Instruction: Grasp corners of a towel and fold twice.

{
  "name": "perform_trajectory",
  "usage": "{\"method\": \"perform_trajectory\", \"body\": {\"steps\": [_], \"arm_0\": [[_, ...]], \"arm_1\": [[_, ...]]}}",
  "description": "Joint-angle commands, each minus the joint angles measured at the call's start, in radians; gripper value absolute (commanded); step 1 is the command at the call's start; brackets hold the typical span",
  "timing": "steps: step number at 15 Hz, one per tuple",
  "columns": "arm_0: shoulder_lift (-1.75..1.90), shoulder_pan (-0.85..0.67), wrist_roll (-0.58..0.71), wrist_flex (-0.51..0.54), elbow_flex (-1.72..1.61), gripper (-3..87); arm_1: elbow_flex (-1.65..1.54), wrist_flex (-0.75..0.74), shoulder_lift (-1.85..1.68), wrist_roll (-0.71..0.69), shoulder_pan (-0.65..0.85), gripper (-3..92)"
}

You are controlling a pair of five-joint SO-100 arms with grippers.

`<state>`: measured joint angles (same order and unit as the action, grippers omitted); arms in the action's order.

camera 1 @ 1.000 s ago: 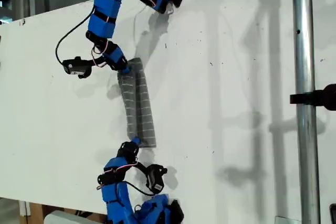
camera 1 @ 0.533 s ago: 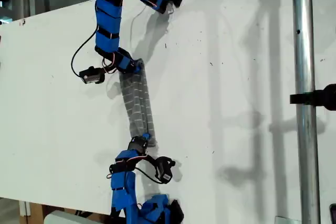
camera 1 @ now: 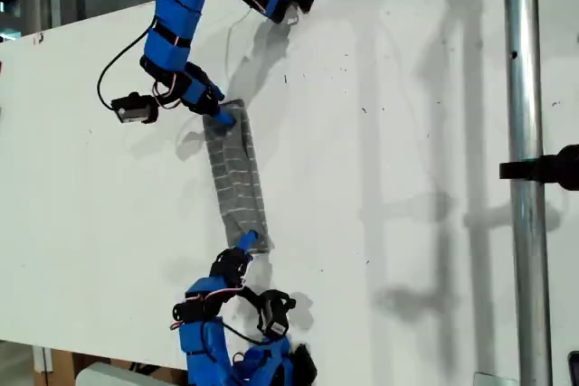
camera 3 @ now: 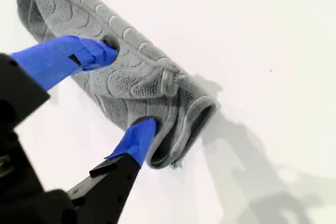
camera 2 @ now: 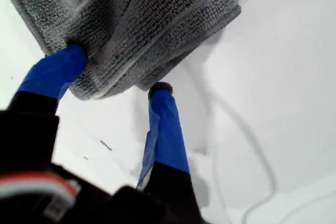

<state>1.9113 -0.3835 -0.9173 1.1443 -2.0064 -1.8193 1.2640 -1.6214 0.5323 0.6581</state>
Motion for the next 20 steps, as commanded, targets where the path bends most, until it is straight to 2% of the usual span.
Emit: {"method": "perform_trajectory", "body": {"steps": [1, 3, 4, 6, 8, 10, 12, 14, 15, 16, 17, 20], "arm_0": [[0.285, -0.014, 0.008, 0.097, 0.005, 22.7], [0.541, 0.0, 0.008, 0.109, -0.144, 20.4], [0.707, 0.025, 0.011, 0.075, -0.262, 18.1], [1.124, 0.06, -0.046, 0.014, -0.532, 9.9], [1.566, 0.083, -0.137, 0.063, -0.755, 6.9], [1.563, 0.123, -0.207, 0.051, -0.865, 5.1], [1.563, 0.16, -0.232, 0.031, -0.997, 1.5], [1.565, 0.189, -0.253, -0.002, -1.111, -0.6], [1.565, 0.199, -0.232, -0.009, -1.111, -0.6], [1.565, 0.201, -0.215, -0.014, -1.111, -0.7], [1.565, 0.201, -0.198, -0.014, -1.112, -0.7], [1.565, 0.212, -0.204, -0.011, -1.112, -0.7]], "arm_1": [[-0.054, 0.101, -0.278, 0.058, 0.046, 30.7], [-0.224, 0.161, -0.558, 0.16, 0.12, 32.9], [-0.316, 0.176, -0.687, 0.213, 0.14, 33.1], [-0.491, 0.17, -0.874, 0.379, 0.083, 32.3], [-0.696, 0.115, -1.072, 0.546, -0.02, 24.5], [-0.841, 0.103, -1.259, 0.693, -0.141, 4.4], [-0.91, 0.123, -1.347, 0.762, -0.183, -0.3], [-0.911, 0.137, -1.355, 0.808, -0.193, 0.2], [-0.894, 0.137, -1.351, 0.796, -0.172, 11.3], [-0.859, 0.114, -1.339, 0.71, -0.127, 23.3], [-0.788, 0.086, -1.27, 0.584, -0.058, 30.2], [-0.584, -0.023, -0.927, 0.173, 0.112, 36.3]]}}
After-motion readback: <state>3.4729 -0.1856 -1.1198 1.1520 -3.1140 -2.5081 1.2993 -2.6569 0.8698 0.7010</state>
